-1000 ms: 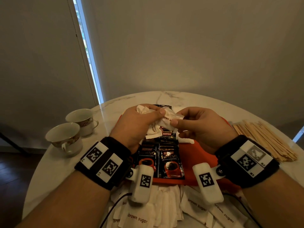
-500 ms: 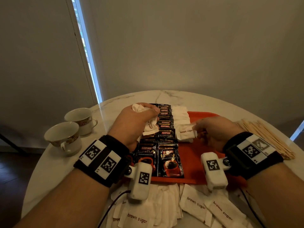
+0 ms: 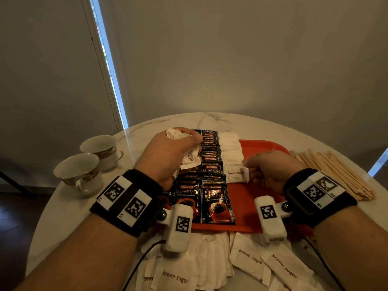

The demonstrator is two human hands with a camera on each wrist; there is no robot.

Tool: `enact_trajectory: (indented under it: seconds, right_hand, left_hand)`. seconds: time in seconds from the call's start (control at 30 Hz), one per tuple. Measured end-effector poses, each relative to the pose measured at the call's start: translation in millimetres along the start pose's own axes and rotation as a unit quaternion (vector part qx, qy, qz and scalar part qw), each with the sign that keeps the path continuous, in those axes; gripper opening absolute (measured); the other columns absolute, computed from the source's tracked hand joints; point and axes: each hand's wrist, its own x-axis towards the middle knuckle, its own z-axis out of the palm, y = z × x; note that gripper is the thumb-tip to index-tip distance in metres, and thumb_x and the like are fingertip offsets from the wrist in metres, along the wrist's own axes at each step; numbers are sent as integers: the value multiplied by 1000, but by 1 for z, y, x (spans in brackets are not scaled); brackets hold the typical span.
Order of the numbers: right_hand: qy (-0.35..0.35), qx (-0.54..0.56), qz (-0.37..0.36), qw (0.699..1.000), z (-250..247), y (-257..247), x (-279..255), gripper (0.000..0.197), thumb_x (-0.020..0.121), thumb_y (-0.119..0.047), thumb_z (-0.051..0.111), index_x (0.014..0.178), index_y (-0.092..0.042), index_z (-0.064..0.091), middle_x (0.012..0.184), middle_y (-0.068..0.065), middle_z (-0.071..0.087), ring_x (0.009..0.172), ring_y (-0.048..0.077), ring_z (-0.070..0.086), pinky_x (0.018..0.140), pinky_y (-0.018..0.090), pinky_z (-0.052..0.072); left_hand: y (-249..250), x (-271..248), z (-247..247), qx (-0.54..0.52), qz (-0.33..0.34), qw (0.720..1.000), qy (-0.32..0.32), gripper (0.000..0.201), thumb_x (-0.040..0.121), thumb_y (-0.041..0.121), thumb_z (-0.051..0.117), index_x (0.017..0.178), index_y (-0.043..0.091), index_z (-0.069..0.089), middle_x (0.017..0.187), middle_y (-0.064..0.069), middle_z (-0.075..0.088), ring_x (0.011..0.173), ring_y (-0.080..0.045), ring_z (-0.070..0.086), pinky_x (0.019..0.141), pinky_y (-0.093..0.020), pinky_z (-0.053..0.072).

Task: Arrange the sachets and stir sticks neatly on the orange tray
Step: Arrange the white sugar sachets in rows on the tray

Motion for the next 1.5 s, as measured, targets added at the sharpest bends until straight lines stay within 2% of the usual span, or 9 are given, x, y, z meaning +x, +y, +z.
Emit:
enact_trajectory:
  seconds: [0.17,0.33,0.57,0.77,0.93,1.07,1.2,1.37,1.5]
  right_hand:
    - [14,41,-76,996,6,-7,-6,7,96,-5,63,99,-5,69,85,12,63,67,20,58,62,33,51]
    - [-66,81,-45,994,17,-9,-19,12,100,-2,56,108,3,64,102,22,68,80,28,69,74,38,59]
    - [21,64,-49,997,4,-12,-13,7,97,-11,65,102,-6,66,82,6,59,73,19,57,74,35,49]
    - [2,55,-22,998,9,-6,-6,9,98,-9,63,100,-1,67,78,7,55,68,18,54,75,34,48]
    - [12,76,-68,995,8,-10,-6,10,96,-14,67,99,-4,68,78,6,57,69,17,55,72,33,49]
    - [-105,83,-156,979,17,-18,-29,25,89,-34,76,95,-9,71,78,4,60,67,14,56,68,32,48]
    - [-185,-2,-197,963,29,-20,-50,50,62,-55,81,92,-15,74,78,2,67,72,17,61,72,35,52]
    - [-158,92,-229,956,26,-21,-48,13,84,-12,79,87,-6,68,89,15,74,80,25,70,71,32,60]
    - [-117,218,-239,939,26,-22,-43,11,87,5,70,90,-2,64,82,14,71,74,25,73,58,29,58]
  left_hand:
    - [1,-1,1,-6,-1,1000,0,7,93,4,72,90,10,72,73,-6,74,58,-17,71,48,-28,55]
    - [-3,0,3,13,-9,1000,-8,15,91,-2,67,87,11,73,76,-9,70,64,-21,68,54,-31,57]
    - [-6,0,6,27,-22,999,-6,21,88,-7,62,91,11,72,81,-12,67,59,-19,67,52,-28,55]
    - [-8,0,6,30,-30,999,2,21,89,-5,63,90,14,73,83,-11,69,60,-18,68,55,-29,55]
    - [-5,-1,7,13,-28,1000,4,19,95,-2,56,95,12,69,89,-14,68,64,-22,72,42,-25,49]
    - [-6,-3,9,-25,-18,999,-41,21,96,-8,59,105,10,64,93,-17,71,78,-28,76,49,-30,57]
    - [-8,-3,11,-12,20,998,-56,21,86,-2,75,100,12,67,88,-11,73,78,-24,71,58,-31,59]
    - [-7,-4,10,1,19,999,-45,22,86,4,77,104,8,67,89,-12,75,73,-22,71,48,-26,53]
    - [-8,-4,8,16,-9,999,-47,34,84,-2,78,114,7,66,98,-15,78,76,-22,74,48,-25,53]
